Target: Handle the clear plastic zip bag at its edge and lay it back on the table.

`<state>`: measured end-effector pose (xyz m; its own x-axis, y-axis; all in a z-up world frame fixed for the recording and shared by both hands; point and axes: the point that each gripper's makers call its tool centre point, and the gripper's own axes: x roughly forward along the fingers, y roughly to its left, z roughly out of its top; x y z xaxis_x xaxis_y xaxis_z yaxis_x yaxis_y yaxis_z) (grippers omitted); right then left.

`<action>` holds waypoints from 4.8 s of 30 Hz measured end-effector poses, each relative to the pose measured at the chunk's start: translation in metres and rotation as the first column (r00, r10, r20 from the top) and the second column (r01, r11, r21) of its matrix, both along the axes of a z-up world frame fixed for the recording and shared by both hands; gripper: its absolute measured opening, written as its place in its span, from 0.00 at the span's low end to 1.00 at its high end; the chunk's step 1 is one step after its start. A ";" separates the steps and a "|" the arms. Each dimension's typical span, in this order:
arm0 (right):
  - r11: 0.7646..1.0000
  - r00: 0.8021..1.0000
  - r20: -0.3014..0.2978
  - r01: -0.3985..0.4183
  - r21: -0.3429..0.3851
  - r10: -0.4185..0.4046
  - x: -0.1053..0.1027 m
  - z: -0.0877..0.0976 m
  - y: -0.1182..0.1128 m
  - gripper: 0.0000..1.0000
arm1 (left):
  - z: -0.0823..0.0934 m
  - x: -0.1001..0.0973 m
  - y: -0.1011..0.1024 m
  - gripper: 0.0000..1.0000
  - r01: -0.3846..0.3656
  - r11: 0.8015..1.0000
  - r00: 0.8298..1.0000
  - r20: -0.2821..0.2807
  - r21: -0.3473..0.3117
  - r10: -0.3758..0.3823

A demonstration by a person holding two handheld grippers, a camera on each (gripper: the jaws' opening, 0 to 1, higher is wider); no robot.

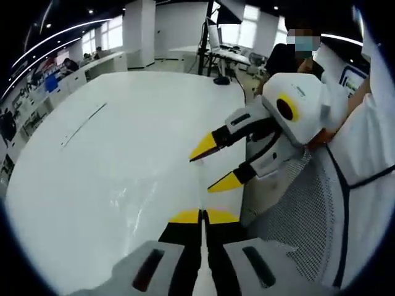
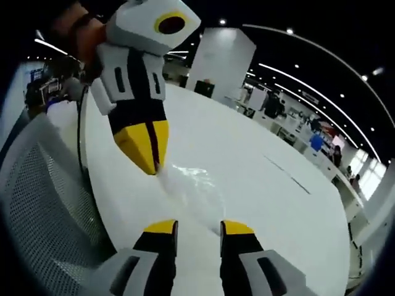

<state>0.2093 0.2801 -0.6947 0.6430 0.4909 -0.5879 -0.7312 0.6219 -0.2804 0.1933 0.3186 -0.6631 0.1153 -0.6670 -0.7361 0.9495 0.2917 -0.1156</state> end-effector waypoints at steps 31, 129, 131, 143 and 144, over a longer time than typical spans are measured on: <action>0.997 0.998 -0.054 -0.024 -0.079 0.020 -0.002 -0.014 0.001 0.00 | 0.010 0.023 0.000 0.17 0.073 0.995 0.956 0.278 0.063 -0.088; 0.973 0.984 0.043 -0.165 -0.161 0.174 -0.001 0.017 0.031 0.14 | -0.007 0.025 0.003 0.00 0.284 0.912 0.807 0.440 0.295 -0.393; 0.966 0.976 0.060 -0.197 -0.166 0.210 0.000 0.024 0.041 0.14 | -0.009 0.021 0.006 0.00 0.292 0.905 0.798 0.443 0.310 -0.409; 0.922 0.939 0.042 -0.326 -0.209 0.342 -0.007 0.016 0.073 0.01 | -0.012 0.010 0.016 0.00 0.292 0.901 0.794 0.444 0.321 -0.415; 0.917 0.935 0.041 -0.338 -0.211 0.353 -0.008 0.016 0.076 0.01 | -0.012 0.009 0.016 0.00 0.289 0.902 0.795 0.445 0.321 -0.413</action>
